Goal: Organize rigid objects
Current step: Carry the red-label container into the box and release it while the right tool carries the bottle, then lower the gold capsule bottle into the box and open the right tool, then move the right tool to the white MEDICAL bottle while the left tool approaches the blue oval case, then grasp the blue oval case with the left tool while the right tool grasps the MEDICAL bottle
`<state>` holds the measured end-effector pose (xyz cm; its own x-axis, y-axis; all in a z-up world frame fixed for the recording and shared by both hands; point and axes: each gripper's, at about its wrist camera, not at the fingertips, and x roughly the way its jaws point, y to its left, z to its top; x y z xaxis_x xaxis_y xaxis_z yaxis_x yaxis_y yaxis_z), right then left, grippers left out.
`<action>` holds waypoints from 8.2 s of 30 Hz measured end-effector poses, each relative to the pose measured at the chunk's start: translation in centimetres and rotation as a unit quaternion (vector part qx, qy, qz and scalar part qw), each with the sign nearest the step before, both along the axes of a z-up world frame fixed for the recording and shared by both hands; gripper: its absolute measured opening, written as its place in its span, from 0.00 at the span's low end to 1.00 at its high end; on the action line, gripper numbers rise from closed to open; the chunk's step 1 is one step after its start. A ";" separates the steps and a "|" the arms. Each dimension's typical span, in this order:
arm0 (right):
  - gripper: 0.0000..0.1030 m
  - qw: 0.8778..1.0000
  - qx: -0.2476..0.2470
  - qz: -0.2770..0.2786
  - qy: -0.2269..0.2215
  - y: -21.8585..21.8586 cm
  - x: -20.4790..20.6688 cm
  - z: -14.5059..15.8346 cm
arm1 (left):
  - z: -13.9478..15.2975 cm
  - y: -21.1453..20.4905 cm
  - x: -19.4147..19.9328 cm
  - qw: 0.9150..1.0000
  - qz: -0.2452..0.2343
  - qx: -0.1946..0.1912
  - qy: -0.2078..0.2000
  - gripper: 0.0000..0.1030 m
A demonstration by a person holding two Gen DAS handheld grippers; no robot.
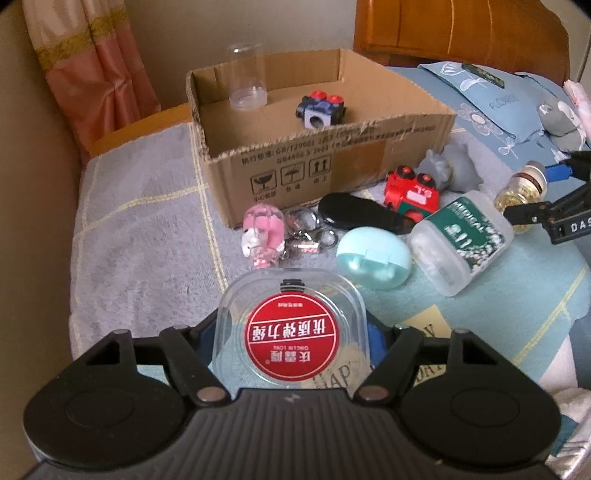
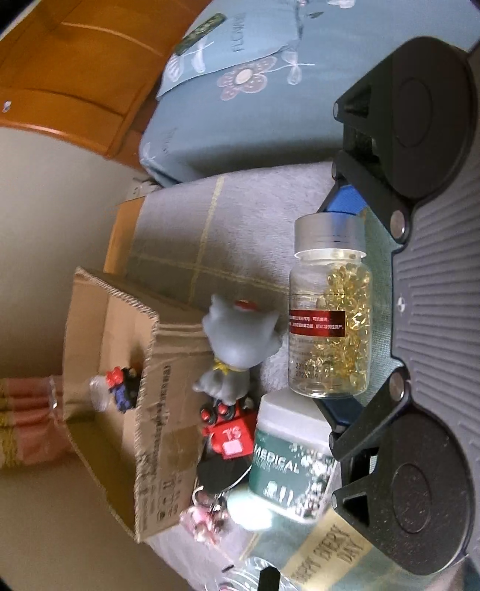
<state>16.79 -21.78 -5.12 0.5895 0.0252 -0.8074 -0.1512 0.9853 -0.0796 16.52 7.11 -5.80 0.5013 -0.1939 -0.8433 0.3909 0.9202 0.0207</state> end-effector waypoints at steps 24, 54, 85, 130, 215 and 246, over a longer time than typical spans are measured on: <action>0.93 0.990 0.044 0.100 -0.090 0.8 1.4 9.5 | 9.1 -3.8 3.5 0.997 -0.027 0.017 -0.072 0.71; 0.93 0.990 0.040 0.122 -0.056 5.4 11.9 8.9 | 7.1 -4.7 13.5 0.993 0.013 0.039 -0.106 0.86; 1.00 0.999 0.028 0.003 -0.043 6.2 23.1 6.6 | 7.0 -1.1 7.3 0.988 0.042 -0.020 -0.150 0.97; 1.00 0.999 0.042 0.019 0.007 8.6 1.3 -0.8 | 3.5 -0.2 0.5 0.981 0.155 -0.038 -0.108 0.97; 0.89 0.995 0.031 0.097 0.010 5.9 0.1 -2.9 | -4.2 -1.7 -2.2 0.996 -0.040 -0.050 -0.068 0.59; 0.85 0.997 0.000 0.070 0.037 7.9 2.0 -3.5 | -3.9 -1.8 -1.0 0.996 -0.074 -0.036 -0.044 0.66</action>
